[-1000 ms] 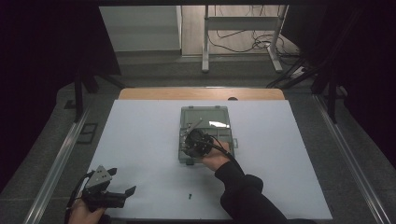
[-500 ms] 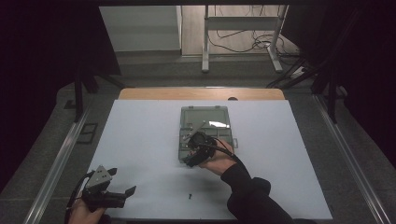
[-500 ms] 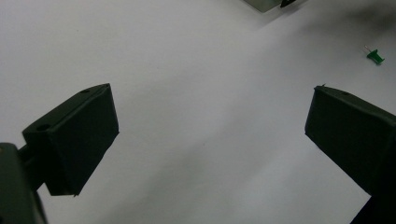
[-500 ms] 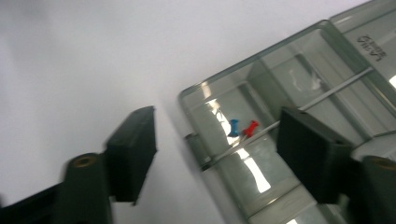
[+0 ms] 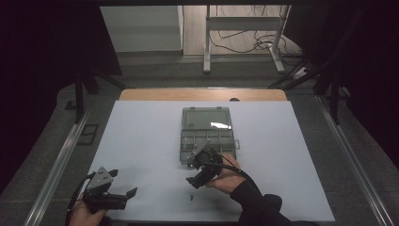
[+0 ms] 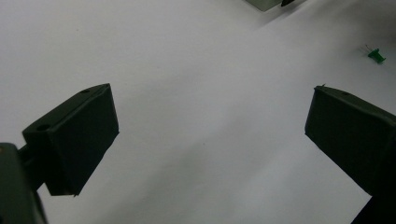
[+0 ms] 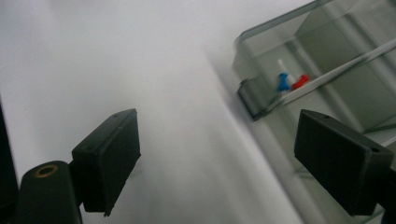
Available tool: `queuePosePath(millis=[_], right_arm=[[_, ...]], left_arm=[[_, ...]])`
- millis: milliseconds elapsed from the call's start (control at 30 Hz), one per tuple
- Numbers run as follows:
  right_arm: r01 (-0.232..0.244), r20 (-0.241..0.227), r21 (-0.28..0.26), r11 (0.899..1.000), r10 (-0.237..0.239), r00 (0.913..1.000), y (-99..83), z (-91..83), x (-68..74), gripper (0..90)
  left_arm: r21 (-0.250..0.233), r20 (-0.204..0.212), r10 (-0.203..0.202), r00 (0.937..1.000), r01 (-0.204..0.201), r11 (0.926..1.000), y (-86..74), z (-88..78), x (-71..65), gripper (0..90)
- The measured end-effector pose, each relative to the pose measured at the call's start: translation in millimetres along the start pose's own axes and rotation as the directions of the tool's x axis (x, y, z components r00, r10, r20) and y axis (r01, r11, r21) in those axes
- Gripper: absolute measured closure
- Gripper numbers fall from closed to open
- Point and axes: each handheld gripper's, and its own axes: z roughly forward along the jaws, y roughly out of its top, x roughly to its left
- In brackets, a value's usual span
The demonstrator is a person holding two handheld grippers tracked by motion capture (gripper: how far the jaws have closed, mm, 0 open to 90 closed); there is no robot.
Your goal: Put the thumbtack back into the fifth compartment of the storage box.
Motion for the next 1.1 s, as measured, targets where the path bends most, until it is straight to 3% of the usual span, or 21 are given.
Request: queuePosePath(millis=[233,500,1100], right_arm=[[-0.002,-0.028,0.02,1.0,0.003,0.9996,-14.5,3.4,13.0,17.5],[0.025,-0.062,0.054,0.998,-0.021,0.9978,-28.0,9.1,28.3,33.3],[0.141,-0.109,0.072,0.987,-0.133,0.9851,-25.6,27.7,47.4,58.8]], left_arm=[[0.0,-0.001,0.001,1.0,-0.001,1.0,0.1,0.2,-0.1,3.0],[0.001,-0.001,0.001,1.0,-0.001,1.0,0.3,0.4,-0.3,3.0],[0.0,0.0,0.002,1.0,-0.002,1.0,0.2,0.2,0.0,3.0]])
